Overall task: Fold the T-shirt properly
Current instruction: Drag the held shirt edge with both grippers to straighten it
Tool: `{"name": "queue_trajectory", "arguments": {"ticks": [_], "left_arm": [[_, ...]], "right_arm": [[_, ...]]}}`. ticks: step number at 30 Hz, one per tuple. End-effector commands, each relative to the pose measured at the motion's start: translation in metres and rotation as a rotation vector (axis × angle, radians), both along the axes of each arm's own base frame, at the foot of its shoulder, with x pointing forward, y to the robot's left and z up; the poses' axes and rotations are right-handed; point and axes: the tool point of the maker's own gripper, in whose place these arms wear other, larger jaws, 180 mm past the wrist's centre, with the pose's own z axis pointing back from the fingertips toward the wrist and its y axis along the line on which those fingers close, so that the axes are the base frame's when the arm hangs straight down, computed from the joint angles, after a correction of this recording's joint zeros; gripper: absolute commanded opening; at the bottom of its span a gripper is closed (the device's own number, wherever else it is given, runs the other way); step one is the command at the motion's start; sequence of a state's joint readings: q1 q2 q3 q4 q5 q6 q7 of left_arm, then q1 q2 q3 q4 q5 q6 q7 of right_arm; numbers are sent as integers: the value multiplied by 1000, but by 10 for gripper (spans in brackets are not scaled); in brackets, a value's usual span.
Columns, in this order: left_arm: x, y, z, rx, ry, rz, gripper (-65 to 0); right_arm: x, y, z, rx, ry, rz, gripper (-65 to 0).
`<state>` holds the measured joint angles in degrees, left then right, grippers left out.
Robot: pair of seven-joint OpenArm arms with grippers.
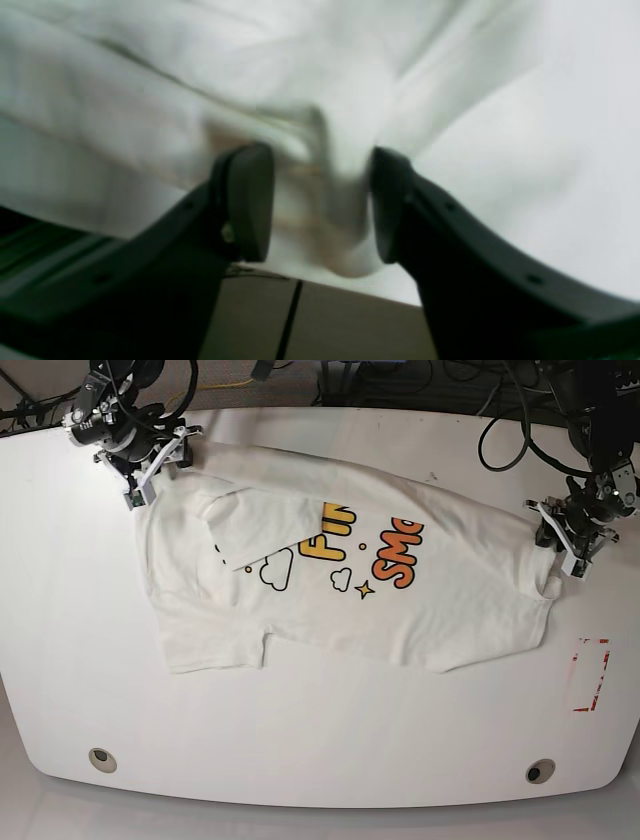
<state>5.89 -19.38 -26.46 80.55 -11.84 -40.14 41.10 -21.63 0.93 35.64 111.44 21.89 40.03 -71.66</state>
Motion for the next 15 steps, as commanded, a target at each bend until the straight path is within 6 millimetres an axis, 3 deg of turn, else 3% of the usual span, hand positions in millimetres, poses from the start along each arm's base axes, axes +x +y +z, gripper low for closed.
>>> {"name": "queue_trajectory", "arguments": {"ticks": [1, 6, 10, 11, 15], "left_arm": [[8, 9, 15, 26, -38, -1, -510], [8, 10, 15, 27, -38, -1, -514], [7, 14, 16, 32, -39, 10, -635], [6, 15, 16, 33, -36, 12, -650], [2, 16, 18, 50, -33, 4, -650]], "right_arm": [[2, -3, 6, -14, -21, -6, -392], [-2, -4, 1, -10, -3, -12, -447], [-3, -4, -11, 19, 24, -27, -629], [-2, -5, -12, 18, 26, -28, -650], [1, -23, -8, -29, 23, -9, -650]]}}
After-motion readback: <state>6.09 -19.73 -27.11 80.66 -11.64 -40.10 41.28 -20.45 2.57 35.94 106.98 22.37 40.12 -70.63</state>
